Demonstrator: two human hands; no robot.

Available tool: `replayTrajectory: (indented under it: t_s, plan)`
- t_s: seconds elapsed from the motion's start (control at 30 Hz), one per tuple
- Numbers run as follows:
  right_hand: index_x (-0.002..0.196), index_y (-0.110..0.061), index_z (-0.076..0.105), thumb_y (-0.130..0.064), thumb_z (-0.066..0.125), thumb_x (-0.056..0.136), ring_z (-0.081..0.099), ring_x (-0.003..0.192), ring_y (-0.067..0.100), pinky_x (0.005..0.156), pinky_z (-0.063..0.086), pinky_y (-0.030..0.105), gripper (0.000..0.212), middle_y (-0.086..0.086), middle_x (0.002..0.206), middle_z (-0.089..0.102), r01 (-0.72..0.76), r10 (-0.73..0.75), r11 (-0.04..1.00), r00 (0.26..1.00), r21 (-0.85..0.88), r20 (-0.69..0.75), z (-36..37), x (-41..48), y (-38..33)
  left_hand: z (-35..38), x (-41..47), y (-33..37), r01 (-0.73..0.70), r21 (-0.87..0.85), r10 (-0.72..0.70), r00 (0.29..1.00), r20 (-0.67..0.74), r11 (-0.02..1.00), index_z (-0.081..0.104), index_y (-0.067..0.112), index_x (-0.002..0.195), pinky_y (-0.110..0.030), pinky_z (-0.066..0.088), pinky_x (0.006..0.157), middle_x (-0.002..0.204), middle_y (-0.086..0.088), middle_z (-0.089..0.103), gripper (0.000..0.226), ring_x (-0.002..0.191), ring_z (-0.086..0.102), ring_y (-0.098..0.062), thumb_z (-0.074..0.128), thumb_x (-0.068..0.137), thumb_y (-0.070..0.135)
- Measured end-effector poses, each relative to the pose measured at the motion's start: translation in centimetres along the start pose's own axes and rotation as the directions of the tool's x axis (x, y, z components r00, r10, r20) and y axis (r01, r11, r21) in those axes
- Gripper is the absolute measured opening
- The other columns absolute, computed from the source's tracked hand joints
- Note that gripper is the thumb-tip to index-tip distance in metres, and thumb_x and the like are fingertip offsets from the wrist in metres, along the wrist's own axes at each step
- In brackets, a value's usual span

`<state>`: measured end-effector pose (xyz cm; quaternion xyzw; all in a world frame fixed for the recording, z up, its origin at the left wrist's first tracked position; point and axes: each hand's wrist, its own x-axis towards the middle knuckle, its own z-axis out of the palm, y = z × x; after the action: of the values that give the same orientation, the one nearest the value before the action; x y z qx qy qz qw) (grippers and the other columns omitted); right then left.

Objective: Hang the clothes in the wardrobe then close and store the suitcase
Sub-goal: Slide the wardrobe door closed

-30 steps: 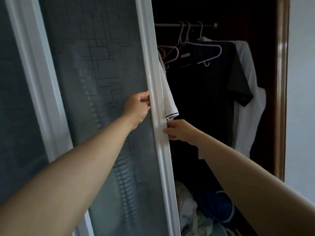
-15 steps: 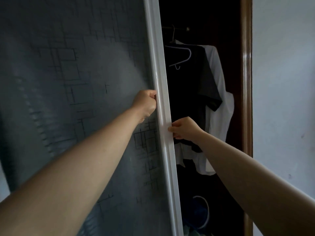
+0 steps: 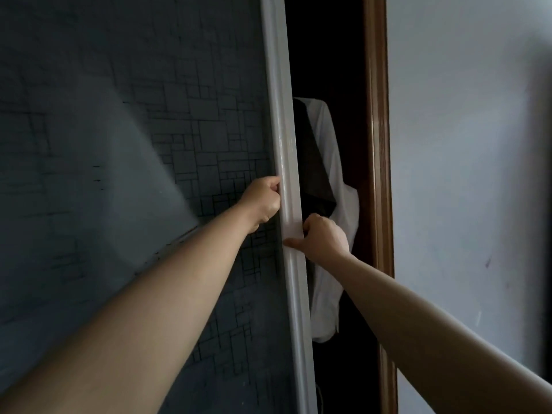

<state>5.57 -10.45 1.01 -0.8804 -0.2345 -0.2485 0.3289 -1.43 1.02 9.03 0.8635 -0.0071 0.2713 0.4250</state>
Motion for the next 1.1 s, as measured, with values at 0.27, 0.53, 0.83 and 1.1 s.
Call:
replayTrajectory:
  t_s: [0.27,0.53,0.83,1.1]
  plan:
    - [0.079,-0.022,0.060,-0.045,0.068,0.082,0.060,0.069,0.013,0.064,0.054,0.032,0.024,-0.006,0.074,0.062,0.074,-0.076,0.996,0.996,0.053,0.048,-0.9,2.5,5.4,4.8,3.1,1.9,0.011,0.019,-0.012,0.999,0.041,1.000,0.050,0.009,0.137,-0.022,0.040,0.090,0.129,-0.003,0.057,0.058,0.122,0.050,-0.017,0.032,0.088,-0.017]
    - [0.077,-0.018,0.062,-0.040,0.070,0.083,0.061,0.068,0.012,0.065,0.054,0.029,0.024,-0.003,0.074,0.063,0.066,-0.071,0.997,0.989,0.038,0.130,-2.4,4.9,7.9,7.0,6.8,1.9,0.081,0.050,-0.085,0.993,0.077,0.995,0.045,0.015,0.141,-0.038,0.047,0.103,0.142,-0.006,0.051,0.065,0.128,0.049,-0.024,0.036,0.080,-0.006]
    - [0.083,-0.014,0.065,-0.042,0.069,0.083,0.063,0.069,0.015,0.068,0.057,0.033,0.028,0.000,0.076,0.064,0.024,-0.028,0.999,0.991,0.031,0.129,-2.6,5.4,8.7,8.5,7.4,2.8,0.098,0.042,-0.100,0.994,0.038,0.994,0.046,0.015,0.141,-0.026,0.044,0.090,0.140,-0.007,0.051,0.063,0.123,0.050,-0.022,0.038,0.083,-0.007]
    - [0.089,-0.014,0.066,-0.035,0.068,0.085,0.068,0.073,0.017,0.073,0.060,0.037,0.021,0.002,0.084,0.068,-0.029,0.015,0.994,0.991,0.106,0.135,-2.7,2.8,9.6,10.8,4.6,1.2,0.048,-0.091,-0.053,0.997,-0.058,0.995,0.027,0.020,0.151,-0.033,0.040,0.108,0.152,-0.006,0.037,0.064,0.136,0.040,-0.023,0.036,0.093,-0.006]
